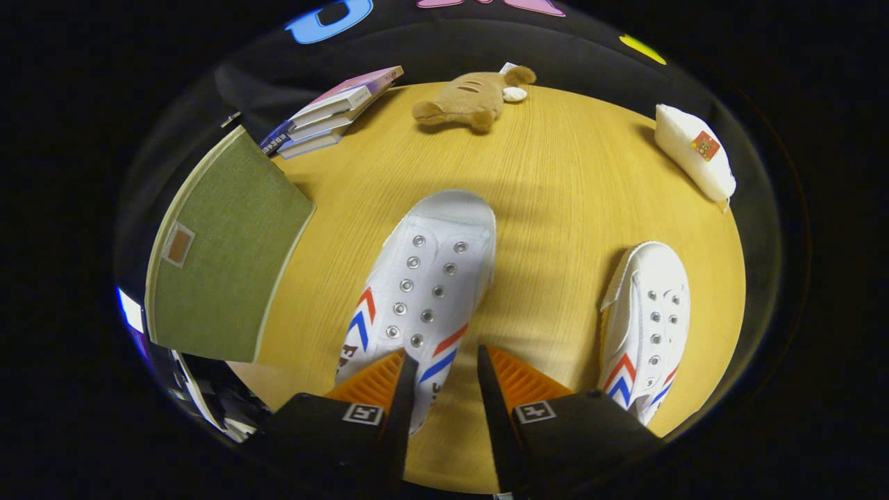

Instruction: Open the storage box then place both shoes into the box .Put the left shoe in first, then the right shoe, with the right side of both shoes facing outward in a uniform manner.

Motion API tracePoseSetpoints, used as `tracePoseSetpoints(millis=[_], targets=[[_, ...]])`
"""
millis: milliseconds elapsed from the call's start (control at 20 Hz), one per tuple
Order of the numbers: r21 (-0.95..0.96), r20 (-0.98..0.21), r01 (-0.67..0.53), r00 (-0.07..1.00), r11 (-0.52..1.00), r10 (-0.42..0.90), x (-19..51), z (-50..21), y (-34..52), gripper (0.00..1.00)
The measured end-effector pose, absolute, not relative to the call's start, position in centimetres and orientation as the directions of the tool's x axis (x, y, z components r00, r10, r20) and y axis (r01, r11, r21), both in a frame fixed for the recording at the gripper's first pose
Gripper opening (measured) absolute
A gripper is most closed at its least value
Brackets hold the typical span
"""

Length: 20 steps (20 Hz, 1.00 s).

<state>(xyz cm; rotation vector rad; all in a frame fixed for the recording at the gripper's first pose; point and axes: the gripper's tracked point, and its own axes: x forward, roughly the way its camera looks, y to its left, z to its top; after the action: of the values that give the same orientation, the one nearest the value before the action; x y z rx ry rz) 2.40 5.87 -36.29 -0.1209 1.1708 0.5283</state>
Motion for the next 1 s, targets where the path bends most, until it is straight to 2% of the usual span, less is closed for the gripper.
tracePoseSetpoints(millis=[50,100,200,250,400,700,1000], targets=[[0.186,-0.901,-0.43,0.283,0.883,0.328,2.4,-36.2,6.0,0.33],[0.188,-0.901,-0.428,0.282,0.884,0.329,2.5,-36.3,6.0,0.27],[0.191,-0.899,-0.415,0.29,0.89,0.328,2.5,-36.2,5.8,0.21],[0.195,-0.898,-0.398,0.295,0.897,0.326,2.5,-36.3,5.9,0.13],[0.215,-0.889,-0.35,0.317,0.912,0.331,2.6,-36.1,5.8,0.06],[0.23,-0.868,-0.226,0.391,0.947,0.304,2.1,-32.8,6.5,0.05],[0.242,-0.824,-0.119,0.498,0.963,0.269,0.1,-24.7,7.5,0.05]])
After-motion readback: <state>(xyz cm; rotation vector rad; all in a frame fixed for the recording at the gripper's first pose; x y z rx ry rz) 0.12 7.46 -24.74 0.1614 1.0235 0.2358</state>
